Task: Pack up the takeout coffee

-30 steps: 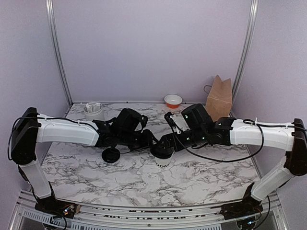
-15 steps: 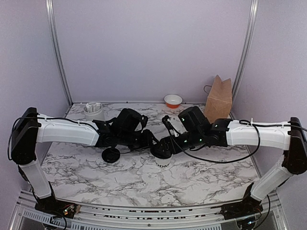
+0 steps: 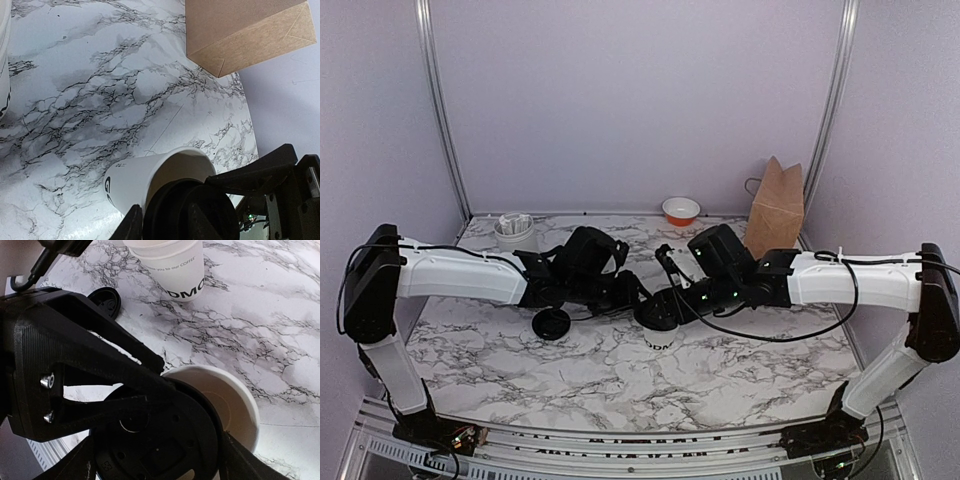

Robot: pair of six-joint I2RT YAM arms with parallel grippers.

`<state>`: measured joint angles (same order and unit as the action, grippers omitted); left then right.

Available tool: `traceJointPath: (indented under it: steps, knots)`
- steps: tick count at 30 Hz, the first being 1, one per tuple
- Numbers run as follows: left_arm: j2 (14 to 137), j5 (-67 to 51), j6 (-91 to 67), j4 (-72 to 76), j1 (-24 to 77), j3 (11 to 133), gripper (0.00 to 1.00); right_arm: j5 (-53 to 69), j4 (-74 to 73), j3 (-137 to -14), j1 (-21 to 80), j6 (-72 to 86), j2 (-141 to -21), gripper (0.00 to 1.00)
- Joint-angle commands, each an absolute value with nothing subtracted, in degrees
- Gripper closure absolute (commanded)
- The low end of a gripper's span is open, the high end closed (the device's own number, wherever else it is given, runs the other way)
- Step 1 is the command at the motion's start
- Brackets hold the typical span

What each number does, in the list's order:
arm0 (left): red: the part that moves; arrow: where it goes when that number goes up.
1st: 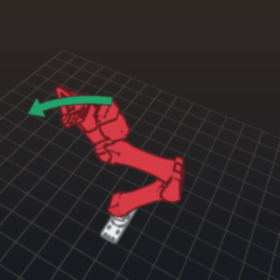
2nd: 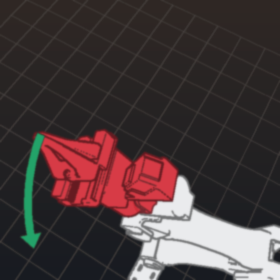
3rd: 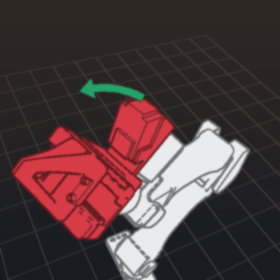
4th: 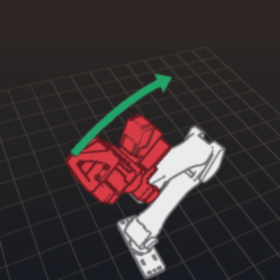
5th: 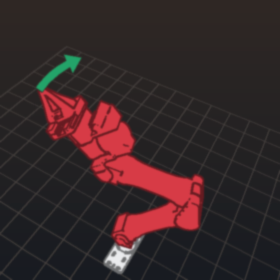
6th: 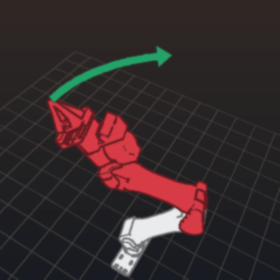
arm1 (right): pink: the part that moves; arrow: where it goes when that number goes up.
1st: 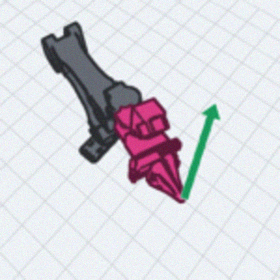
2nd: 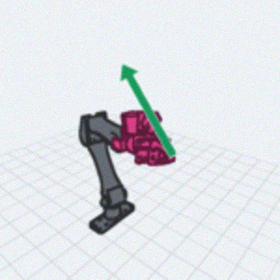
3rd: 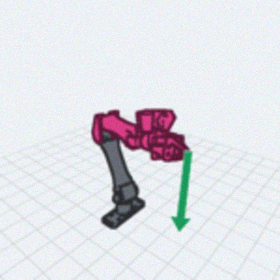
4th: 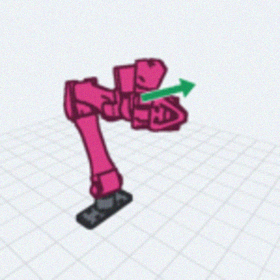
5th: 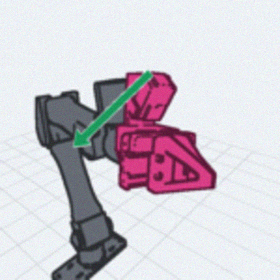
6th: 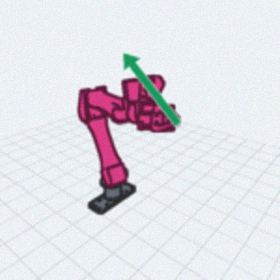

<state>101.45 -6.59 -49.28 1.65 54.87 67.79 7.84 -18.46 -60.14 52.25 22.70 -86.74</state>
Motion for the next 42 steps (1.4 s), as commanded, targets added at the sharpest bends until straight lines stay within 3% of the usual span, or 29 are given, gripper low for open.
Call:
traceJointPath:
  steps: [1, 7, 15, 32, 42]
  knots:
    - [102.83, -5.98, -48.91, 0.09, 55.35, 69.44, 0.67, 7.3, -18.24, -61.53, 52.91, 23.11, -87.53, 0.23]
    - [102.76, -5.85, -48.96, 0.0, 55.32, 69.35, 0.66, 6.93, -18.5, -61.58, 53.0, 23.31, -87.3, 0.28]
    - [102.1, -5.19, -48.57, -0.56, 55.36, 69.46, 0.56, 5.09, -19.54, -62.46, 53.0, 23.3, -86.8, 0.35]
    - [98.0, -3.42, -46.2, -3.46, 53.89, 71.26, 0.32, 1.23, -20.81, -64.25, 53.08, 22.08, -84.95, 0.36]
    - [94.88, -2.0, -46.4, -3.07, 52.27, 69.06, 0.3, -4.28, -19.51, -63.02, 53.41, 20.27, -83.76, 0.36]
